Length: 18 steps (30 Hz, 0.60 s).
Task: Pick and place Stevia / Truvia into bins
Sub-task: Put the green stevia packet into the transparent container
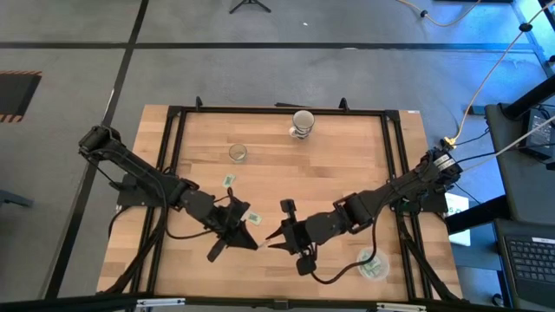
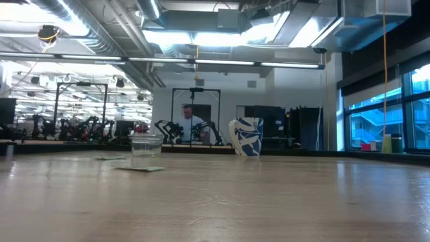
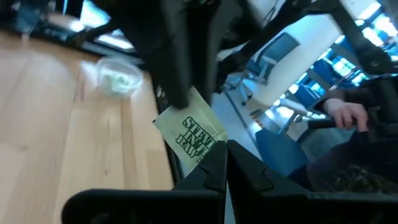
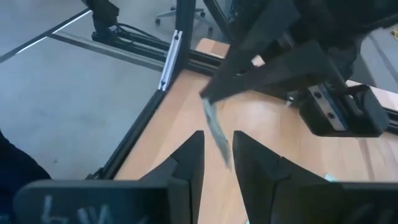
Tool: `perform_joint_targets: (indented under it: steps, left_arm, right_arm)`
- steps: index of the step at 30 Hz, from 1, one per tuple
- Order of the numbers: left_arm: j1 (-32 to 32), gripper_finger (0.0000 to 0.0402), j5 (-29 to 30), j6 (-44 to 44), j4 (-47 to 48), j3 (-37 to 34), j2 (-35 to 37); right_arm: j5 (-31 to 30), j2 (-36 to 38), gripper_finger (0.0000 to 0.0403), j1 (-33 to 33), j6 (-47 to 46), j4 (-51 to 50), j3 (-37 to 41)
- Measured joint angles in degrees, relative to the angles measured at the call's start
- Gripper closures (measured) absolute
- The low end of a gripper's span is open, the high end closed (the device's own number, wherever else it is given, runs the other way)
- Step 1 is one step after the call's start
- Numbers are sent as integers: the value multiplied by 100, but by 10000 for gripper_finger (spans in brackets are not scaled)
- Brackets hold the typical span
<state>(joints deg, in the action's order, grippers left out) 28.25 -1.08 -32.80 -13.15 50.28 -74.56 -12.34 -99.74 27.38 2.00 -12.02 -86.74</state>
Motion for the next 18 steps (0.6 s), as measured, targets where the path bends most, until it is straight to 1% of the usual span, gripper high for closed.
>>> perform_joint_targets:
  steps: [5,12,15,18]
  left_arm:
    - [-28,400,-60,59,-232,0,1]
    - [-26,400,-25,60,-168,2,1]
    - [-28,400,-6,60,-170,2,2]
    - [-28,400,2,62,-170,2,1]
  right_arm:
    - [-2,0,315,0,-26,40,0]
    - [-2,0,316,4,-36,197,0]
    - [-2,0,331,4,-64,198,0]
    - [-3,0,360,4,-174,162,0]
